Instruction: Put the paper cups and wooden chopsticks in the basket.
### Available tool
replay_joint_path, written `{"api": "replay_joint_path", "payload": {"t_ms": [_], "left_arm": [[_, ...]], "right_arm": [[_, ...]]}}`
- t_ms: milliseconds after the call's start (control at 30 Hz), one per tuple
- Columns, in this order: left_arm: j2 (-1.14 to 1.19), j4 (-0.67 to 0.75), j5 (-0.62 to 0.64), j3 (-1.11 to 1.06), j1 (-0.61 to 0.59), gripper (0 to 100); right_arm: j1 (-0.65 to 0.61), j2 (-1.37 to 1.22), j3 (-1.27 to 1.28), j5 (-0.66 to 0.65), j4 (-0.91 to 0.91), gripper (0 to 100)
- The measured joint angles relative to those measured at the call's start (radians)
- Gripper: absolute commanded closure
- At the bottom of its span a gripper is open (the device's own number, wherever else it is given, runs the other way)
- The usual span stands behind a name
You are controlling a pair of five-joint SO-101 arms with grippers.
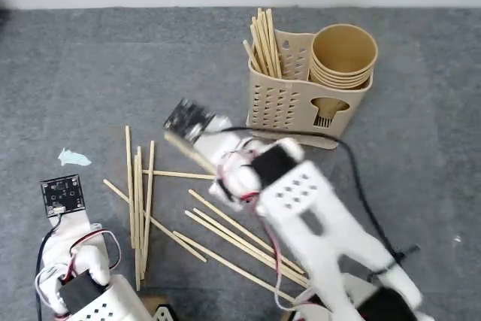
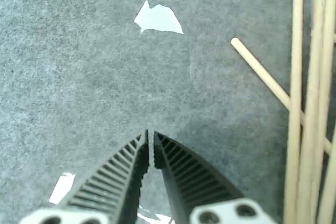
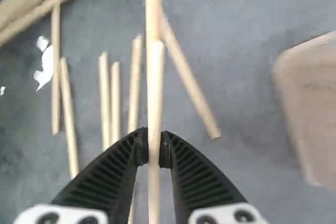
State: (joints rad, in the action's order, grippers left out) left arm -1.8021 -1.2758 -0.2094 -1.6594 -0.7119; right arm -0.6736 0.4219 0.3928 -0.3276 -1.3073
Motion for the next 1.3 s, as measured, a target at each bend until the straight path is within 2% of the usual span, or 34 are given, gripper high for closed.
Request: {"api": "replay_joint_path", "payload": {"t_ms": [300,400,700,833,1000,1300], "left_arm": [[0.0,0.0,0.0,0.0,0.0,98],[0.0,0.0,0.0,0.0,0.0,98],[0.0,0.0,0.0,0.0,0.0,98],[0.0,0.0,0.0,0.0,0.0,98],[0.0,0.0,0.0,0.0,0.0,98],[0.0,0.0,0.0,0.0,0.0,98]], "right_arm": [[0.161,0.098,-0.295,-0.009,0.005,99.1],[0.204,0.1,-0.373,-0.009,0.066,99.1],[0.293,0.109,-0.404,-0.008,0.459,99.1],[0.328,0.109,-0.4,0.055,0.681,99.1],[0.354,0.11,-0.285,0.106,0.921,99.1],[0.39,0.109,0.129,0.157,1.252,99.1]]}}
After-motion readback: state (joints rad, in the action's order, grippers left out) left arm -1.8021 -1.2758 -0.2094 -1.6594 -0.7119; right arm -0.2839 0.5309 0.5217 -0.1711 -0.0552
